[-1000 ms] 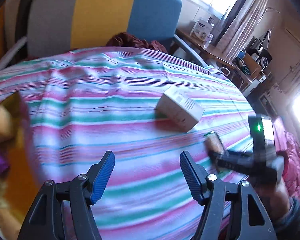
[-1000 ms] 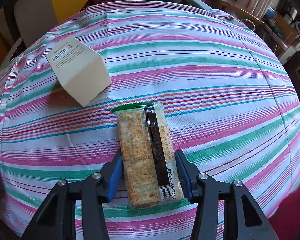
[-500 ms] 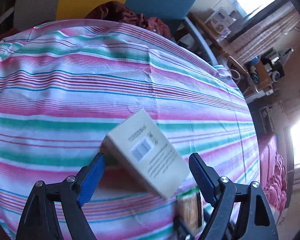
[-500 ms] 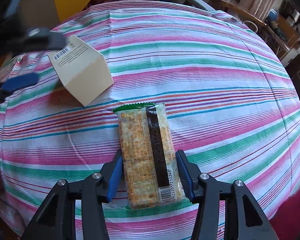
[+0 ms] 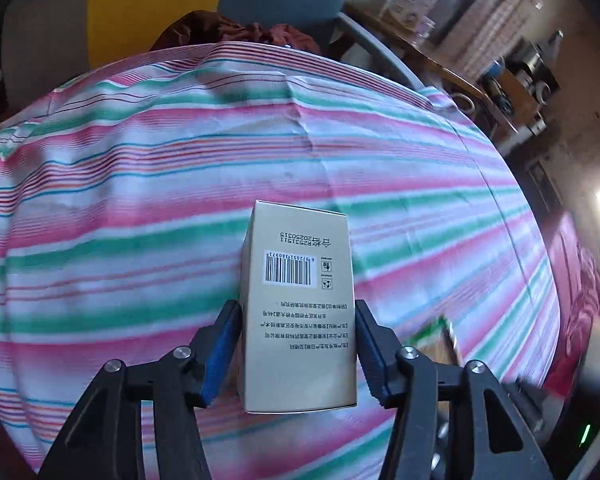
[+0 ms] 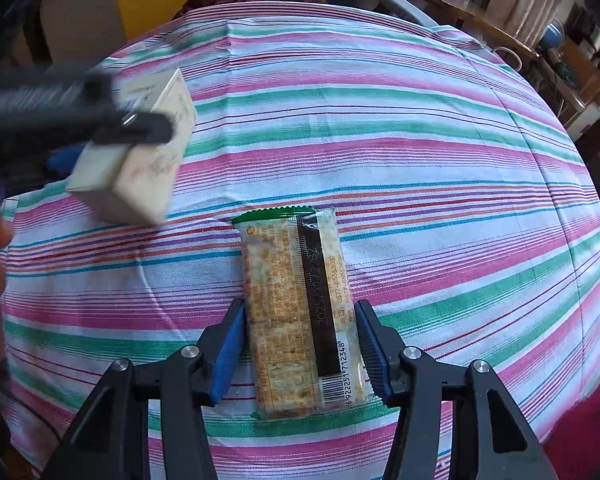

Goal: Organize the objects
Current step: 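Grasp the white cardboard box with the left gripper, then carry the white box into the gold tray and open the left gripper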

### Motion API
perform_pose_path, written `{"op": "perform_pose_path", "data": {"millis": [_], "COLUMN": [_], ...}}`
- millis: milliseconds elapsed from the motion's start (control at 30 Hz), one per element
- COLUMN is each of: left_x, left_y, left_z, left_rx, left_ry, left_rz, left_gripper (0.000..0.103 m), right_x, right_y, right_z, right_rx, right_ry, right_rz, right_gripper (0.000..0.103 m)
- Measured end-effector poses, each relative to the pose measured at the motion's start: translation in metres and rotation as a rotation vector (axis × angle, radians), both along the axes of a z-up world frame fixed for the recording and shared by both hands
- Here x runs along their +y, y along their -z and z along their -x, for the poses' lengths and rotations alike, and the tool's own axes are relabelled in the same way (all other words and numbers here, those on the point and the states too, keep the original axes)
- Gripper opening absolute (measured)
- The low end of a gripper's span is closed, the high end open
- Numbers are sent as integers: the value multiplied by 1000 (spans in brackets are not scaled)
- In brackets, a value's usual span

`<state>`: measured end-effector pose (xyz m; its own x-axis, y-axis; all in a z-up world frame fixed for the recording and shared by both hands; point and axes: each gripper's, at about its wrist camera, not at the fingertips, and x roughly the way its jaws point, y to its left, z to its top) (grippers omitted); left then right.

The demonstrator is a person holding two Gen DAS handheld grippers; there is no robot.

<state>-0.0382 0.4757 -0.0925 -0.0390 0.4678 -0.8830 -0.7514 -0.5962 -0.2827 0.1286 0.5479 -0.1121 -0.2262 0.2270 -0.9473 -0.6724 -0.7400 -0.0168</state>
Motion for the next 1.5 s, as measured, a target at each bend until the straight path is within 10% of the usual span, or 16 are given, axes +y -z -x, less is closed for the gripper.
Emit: {"op": "perform_pose_path", "data": {"millis": [533,1100,1500], "left_x": [-136,-150,-246], "left_y": [-4,5,-58], "left_z": [-68,-76,-27], "left_rx": [181,202,115], "left_ry": [35,36,-257], "left_rz": [-54,-59,-231], "left_gripper": [53,50,50], "right_x": [-43,-27,-33], "right_y": [-10,-4,-2], "right_z": [12,23,22], "right_rx": [24,27,16], "right_ry": [-127,-190,-214], "right_rz": [-33,-42,-77], "right_gripper": [50,51,50]}}
